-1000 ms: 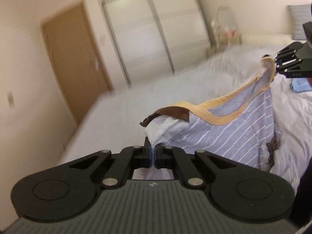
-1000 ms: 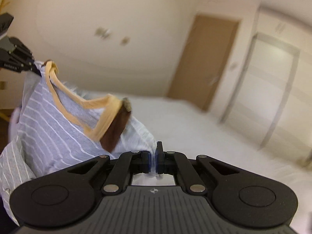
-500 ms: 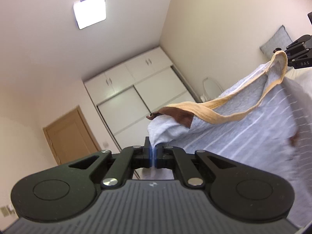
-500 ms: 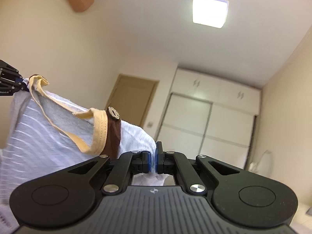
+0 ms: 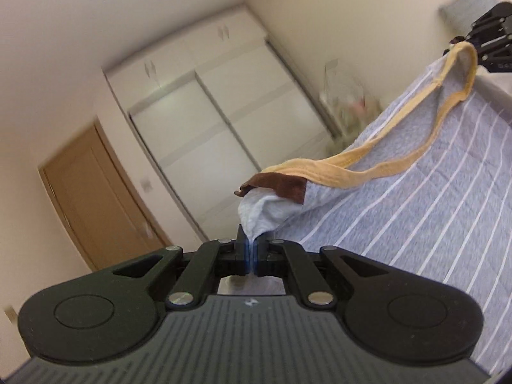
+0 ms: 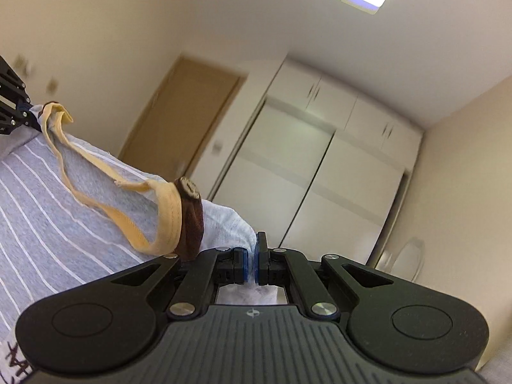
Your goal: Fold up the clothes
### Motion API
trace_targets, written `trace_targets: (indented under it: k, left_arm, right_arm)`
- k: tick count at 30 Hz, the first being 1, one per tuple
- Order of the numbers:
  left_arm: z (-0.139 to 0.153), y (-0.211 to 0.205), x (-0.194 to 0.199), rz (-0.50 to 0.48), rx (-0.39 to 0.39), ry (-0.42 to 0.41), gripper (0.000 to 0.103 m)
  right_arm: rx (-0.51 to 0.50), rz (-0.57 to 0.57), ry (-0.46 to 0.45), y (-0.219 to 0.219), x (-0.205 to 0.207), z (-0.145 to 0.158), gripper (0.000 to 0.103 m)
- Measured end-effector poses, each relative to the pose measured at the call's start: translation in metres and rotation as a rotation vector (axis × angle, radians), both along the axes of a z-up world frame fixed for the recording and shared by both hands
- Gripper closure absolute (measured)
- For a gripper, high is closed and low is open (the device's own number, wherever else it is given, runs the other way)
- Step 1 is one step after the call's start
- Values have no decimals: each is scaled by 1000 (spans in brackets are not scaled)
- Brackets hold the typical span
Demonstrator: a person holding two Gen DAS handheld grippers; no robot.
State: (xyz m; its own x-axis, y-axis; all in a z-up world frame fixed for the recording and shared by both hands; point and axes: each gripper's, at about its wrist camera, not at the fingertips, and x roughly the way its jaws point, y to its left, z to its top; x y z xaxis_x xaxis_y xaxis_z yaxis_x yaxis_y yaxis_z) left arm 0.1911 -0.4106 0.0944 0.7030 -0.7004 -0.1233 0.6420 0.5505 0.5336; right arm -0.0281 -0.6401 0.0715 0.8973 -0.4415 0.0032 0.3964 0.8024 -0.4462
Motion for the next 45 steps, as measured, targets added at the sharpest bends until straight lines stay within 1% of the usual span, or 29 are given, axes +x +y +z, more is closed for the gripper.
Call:
trace_targets:
  k: [3,5,6,7,8,9,10,11,12,14,15,16,18,19,22,25,27,29,32,33,34,35,36,39,40,41,42,43,45]
  left_arm:
    - [-77,-54,61,62,62,118,102]
    - [-135,-84,95,94,126,203,98]
    - [-161,-96,107,105,167,244,95]
    - [-185,-106,119,113,211,285,91]
    - [-210,-117,130,122,254,325,91]
    - [-226,-118,136,122,274,362,91]
    - [-238,-116,140,120,286,397,91]
    - [-245,-110,143,121,282,418,91]
    - [-243,-99,146,124,266,433,89]
    - [-232,-73,151,133,226,459,79]
    - [-224,-57,152,141,204,467,69]
    - [-214,-43,154,155,190,478,67]
    - [-191,-14,157,188,165,505,67]
    - [-187,-1,163,206,155,529,68]
    - [-190,33,181,251,141,621,70]
    - [-201,49,192,212,104,760,70]
    - [-206,54,198,154,67,846,70]
    - [-215,50,201,113,63,904,70]
    - [-229,36,200,102,108,909,72]
    - [-231,33,198,90,119,904,89]
    - [-232,31,195,75,128,897,99]
    - [-232,27,192,71,143,868,99]
    - [-229,22,188,80,158,814,99]
    - [-211,25,195,226,114,649,99]
    - [-206,30,202,271,105,619,99]
    - [-204,35,211,295,100,638,99]
    - [-206,39,220,307,109,676,98]
    - [-209,40,223,320,139,690,98]
    - [-220,36,220,325,209,678,97]
  right_arm:
    - [67,-24,108,-43,77,-65,102]
    - [118,-48,187,-64,121,-116,101]
    - [148,-63,240,-74,141,-142,94]
    - [188,-78,300,-83,159,-169,83]
    - [233,-86,349,-89,171,-191,79]
    - [273,-91,381,-94,177,-209,69]
    - [311,-94,407,-97,181,-226,61]
    - [340,-91,405,-99,178,-234,60]
    - [366,-88,403,-100,176,-241,58]
    - [397,-92,391,-106,166,-237,55]
    - [411,-96,385,-109,161,-234,50]
    - [427,-101,378,-113,155,-232,44]
    - [470,-112,372,-117,131,-230,40]
    - [489,-115,372,-118,119,-229,40]
    - [526,-120,386,-124,105,-225,40]
    - [547,-116,406,-126,94,-226,40]
    - [544,-104,425,-122,89,-233,40]
    - [541,-94,444,-118,85,-239,40]
    - [536,-99,459,-122,88,-253,39]
    - [538,-103,462,-124,89,-256,35]
    - [536,-110,461,-125,89,-259,32]
    - [534,-112,456,-129,91,-260,32]
    - [534,-115,451,-134,93,-260,32]
    - [558,-148,412,-153,96,-259,32]
    - [578,-163,396,-161,96,-259,32]
    - [605,-177,378,-170,96,-259,32]
    - [631,-191,362,-179,95,-259,32]
    - [649,-203,352,-185,96,-259,31]
    - [666,-212,361,-197,103,-262,31]
